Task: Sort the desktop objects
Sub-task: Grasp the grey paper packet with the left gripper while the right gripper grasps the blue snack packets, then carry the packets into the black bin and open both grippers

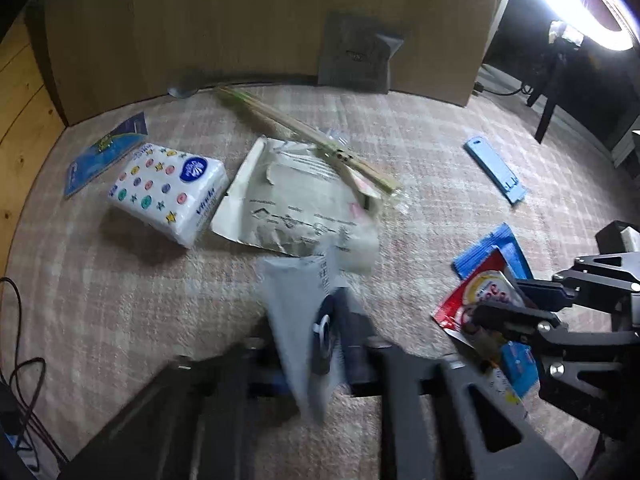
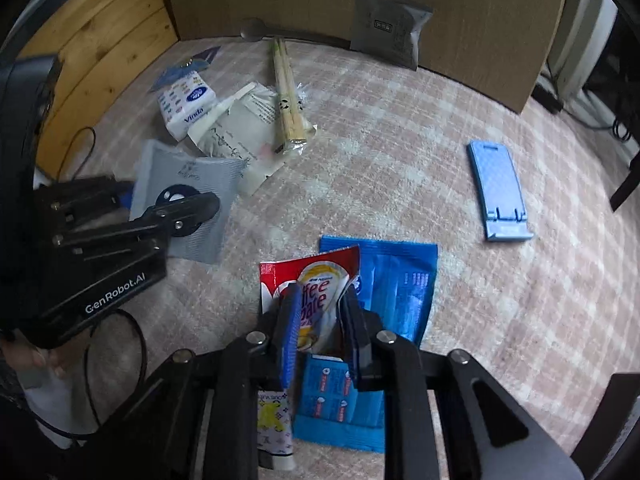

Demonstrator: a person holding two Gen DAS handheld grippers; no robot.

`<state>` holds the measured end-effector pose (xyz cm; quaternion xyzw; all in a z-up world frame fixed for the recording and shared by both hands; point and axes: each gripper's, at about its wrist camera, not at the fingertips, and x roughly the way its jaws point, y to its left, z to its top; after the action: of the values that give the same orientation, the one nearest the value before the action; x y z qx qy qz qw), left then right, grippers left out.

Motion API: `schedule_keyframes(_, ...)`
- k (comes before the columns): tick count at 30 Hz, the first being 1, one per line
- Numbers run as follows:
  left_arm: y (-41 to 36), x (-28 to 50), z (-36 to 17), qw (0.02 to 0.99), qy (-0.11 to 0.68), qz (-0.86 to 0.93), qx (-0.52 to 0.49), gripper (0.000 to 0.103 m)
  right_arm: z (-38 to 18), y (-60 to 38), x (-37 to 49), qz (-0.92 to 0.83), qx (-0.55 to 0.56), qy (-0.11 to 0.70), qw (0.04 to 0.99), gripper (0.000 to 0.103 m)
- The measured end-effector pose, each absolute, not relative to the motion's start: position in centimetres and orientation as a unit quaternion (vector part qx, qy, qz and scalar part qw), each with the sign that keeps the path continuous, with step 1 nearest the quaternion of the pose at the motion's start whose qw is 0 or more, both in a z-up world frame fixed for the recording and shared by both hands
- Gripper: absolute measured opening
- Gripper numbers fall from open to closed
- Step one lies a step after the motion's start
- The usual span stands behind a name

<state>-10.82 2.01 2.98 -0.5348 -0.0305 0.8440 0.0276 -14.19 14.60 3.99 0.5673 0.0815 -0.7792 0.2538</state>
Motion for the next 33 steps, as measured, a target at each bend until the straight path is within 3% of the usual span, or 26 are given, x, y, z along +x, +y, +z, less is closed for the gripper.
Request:
schedule_keyframes(6,1.6,-9.5,3.8,0.029,-0.051,0.844,-0.533,0.005,5.1,16.8,-13.8,-0.785,0.563,0.03,0.255,0.01)
schedule_keyframes(17,3.8,-7.5,8.4,0.059,-0.054,0.859,-0.506,0.004,10.0,24.8,-10.1,-0.82,0.526,-0.049,0.22,0.009)
schedule_keyframes(33,22.4,-3.9,13.4,0.214,0.013,0.848,-0.485,0.005,15.0,45.7,-1.9,-0.872,0.469,-0.132,0.051,0.009)
